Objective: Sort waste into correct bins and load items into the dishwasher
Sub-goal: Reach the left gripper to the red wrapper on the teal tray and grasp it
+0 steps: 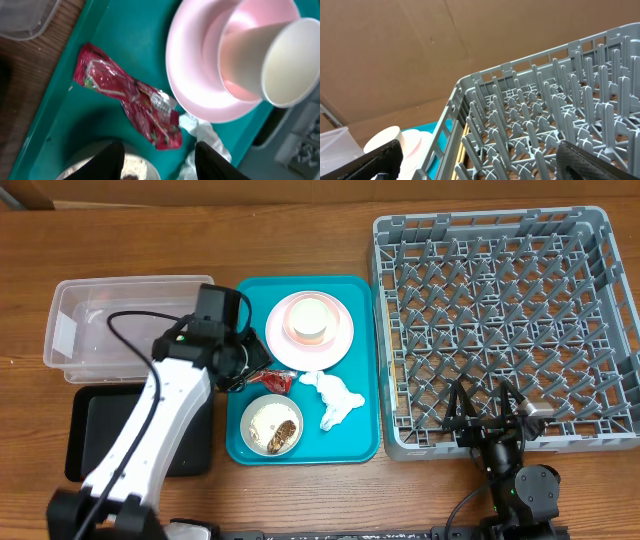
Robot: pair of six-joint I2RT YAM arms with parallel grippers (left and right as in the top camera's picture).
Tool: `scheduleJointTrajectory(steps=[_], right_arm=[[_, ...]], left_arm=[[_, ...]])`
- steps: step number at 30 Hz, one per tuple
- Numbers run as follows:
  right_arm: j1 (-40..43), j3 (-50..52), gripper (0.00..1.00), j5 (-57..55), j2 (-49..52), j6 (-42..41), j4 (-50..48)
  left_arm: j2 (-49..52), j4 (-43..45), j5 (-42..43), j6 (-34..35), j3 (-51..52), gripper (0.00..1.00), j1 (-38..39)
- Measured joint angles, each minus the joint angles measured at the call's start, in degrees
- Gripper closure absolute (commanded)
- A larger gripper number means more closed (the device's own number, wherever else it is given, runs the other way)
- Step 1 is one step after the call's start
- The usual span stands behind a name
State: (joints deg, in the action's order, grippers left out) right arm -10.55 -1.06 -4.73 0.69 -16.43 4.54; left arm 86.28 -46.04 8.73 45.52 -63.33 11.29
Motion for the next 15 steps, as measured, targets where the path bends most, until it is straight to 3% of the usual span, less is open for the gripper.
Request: scheduleJointTrajectory(steps=[15], right_arm=[[0.0,0.0,0.0,-0.02,0.0,0.0,-0.02]], left_arm=[[12.33,4.33,0.07,2.45,0.0,0.53,-0.02]])
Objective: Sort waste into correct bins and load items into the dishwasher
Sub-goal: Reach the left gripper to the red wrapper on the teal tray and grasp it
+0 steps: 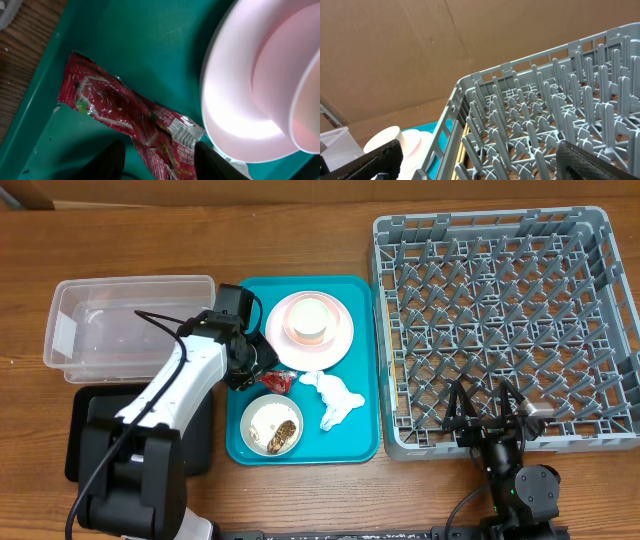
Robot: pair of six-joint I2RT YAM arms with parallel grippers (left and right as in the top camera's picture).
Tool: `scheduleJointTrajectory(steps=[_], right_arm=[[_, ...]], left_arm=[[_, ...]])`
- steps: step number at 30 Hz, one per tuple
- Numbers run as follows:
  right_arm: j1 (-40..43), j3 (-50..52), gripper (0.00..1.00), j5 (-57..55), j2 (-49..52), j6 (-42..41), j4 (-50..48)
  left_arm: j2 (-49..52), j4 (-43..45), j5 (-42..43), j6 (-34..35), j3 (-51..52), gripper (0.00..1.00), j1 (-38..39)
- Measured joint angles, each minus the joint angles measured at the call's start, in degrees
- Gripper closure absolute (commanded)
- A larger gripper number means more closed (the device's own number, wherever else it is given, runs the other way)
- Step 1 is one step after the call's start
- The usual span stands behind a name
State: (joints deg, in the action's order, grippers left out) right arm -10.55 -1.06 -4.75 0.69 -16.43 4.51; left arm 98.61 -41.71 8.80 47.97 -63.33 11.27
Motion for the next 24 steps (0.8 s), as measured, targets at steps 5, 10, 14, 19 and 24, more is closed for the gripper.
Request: scheduleJointTrajectory(steps=[5,10,14,19,24], right_arm=[[0.0,0.0,0.0,0.02,0.0,0.0,0.02],[0.0,0.0,0.0,0.0,0.0,-0.04,0.02],[-0.02,0.0,0.0,0.02,0.0,0.0,0.02],[0.0,0.0,0.0,0.0,0.0,-0.02,0.02],[-0.02,0.0,0.0,0.0,0.0,-0.02,0.02]], left_arm=[[2.16,0.42,0.35,0.13,0.0,0.57,0.39],[3.69,0.68,0.44,0.15,0.0,0.74,1.16],[3.78,0.74,0.59,0.11,0.0,0.96,1.14],[3.78,0.37,2.1,0.35,-0.04,0.96,0.79],[3.78,-2.27,5.14,-0.13,-2.16,0.96,-1.11]])
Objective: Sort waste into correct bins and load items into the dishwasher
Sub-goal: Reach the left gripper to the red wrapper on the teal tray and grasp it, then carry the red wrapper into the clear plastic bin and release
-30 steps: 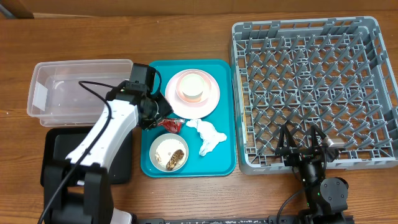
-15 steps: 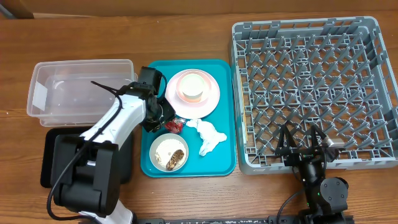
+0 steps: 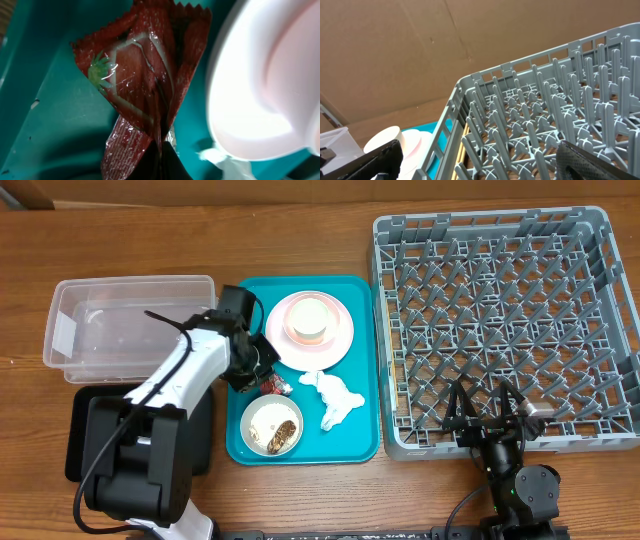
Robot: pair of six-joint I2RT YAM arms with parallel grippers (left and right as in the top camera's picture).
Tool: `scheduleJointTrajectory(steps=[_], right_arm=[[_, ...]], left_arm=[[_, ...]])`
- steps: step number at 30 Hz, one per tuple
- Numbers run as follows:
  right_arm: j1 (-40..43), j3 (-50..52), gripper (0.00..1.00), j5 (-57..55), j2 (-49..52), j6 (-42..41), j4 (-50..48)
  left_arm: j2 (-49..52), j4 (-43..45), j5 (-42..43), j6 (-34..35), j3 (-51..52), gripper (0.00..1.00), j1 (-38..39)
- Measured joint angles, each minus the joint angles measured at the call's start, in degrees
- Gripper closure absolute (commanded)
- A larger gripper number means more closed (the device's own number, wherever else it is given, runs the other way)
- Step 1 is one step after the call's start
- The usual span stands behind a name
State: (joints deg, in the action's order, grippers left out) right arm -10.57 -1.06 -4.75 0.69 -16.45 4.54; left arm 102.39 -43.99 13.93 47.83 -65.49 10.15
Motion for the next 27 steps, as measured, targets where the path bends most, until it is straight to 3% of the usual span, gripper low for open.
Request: scheduleJointTrajectory(steps=[11,27], right_arm=[[0.02,0.0,0.0,0.02,0.0,0.02,-0.02],[0.02,0.0,0.0,0.02,0.0,-0.02,0.02]], left_arm=[[-3.65,-5.29,1.51,-6.25,-14.56,0.96,-3.04],[-4.76,-5.18,-14.58,-9.03,-18.62,0.96,-19.02]])
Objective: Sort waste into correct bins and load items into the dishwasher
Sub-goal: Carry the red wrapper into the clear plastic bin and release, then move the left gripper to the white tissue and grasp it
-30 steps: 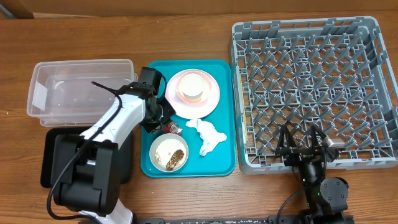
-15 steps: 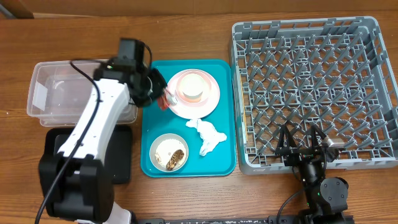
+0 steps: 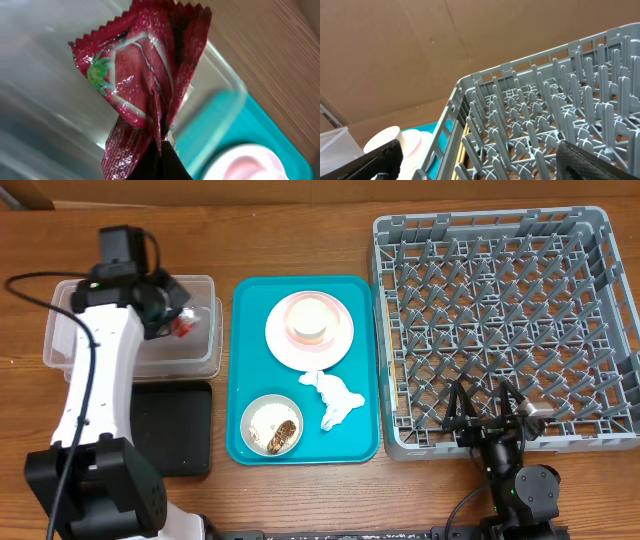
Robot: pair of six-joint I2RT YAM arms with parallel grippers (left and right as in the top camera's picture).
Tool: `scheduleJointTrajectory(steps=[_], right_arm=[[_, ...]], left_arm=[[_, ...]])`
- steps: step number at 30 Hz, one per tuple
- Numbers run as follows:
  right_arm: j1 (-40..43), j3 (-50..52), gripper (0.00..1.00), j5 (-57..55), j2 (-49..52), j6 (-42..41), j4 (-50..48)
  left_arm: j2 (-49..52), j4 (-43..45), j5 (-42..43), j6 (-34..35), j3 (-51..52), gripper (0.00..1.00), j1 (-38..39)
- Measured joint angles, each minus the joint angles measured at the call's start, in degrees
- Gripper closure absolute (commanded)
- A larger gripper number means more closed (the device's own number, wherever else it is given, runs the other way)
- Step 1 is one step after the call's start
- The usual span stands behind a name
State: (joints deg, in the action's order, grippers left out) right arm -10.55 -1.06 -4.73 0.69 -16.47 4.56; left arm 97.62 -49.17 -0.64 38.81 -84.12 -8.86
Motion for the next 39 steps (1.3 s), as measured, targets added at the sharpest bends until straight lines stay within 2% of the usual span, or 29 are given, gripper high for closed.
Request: scheduleJointTrajectory(steps=[8,13,20,23,24,28,31,39], right_arm=[[0.0,0.0,0.0,-0.02,0.0,0.04,-0.04],[-0.02,0.0,0.0,0.0,0.0,0.02,-0.07],[-0.02,0.0,0.0,-0.02,0.0,0.0,-0.04],[0.0,0.0,0.0,0.0,0.0,0.02,-0.04],[0.0,0.0,0.0,0.0,0.0,0.02,-0.02],[0.0,0.0,0.0,-0.02,0.0,0.04,-0.04],[0.0,0.0,0.0,0.0,0.0,0.02,-0.02],[0.0,0.0,0.0,-0.02,0.0,0.04,-0.04]], left_arm=[[0.33,1.31,-5.66,-0.04,0.0,0.96,-3.17],[3.89,1.75,-8.7,-0.02,0.0,0.94,-3.23],[9.46,4.26,-11.13,-0.04,0.02,0.78,-3.3],[9.7,5.31,-11.58,-0.87,0.02,0.55,-3.3],[9.7,5.68,-11.65,-1.36,0.0,0.51,-3.3],[9.7,3.82,-11.26,-3.63,-0.83,0.49,-3.3],[9.31,-1.46,-7.04,-6.43,-3.74,0.48,-3.28],[1.95,-16.79,16.9,-18.56,-7.43,0.42,0.5]])
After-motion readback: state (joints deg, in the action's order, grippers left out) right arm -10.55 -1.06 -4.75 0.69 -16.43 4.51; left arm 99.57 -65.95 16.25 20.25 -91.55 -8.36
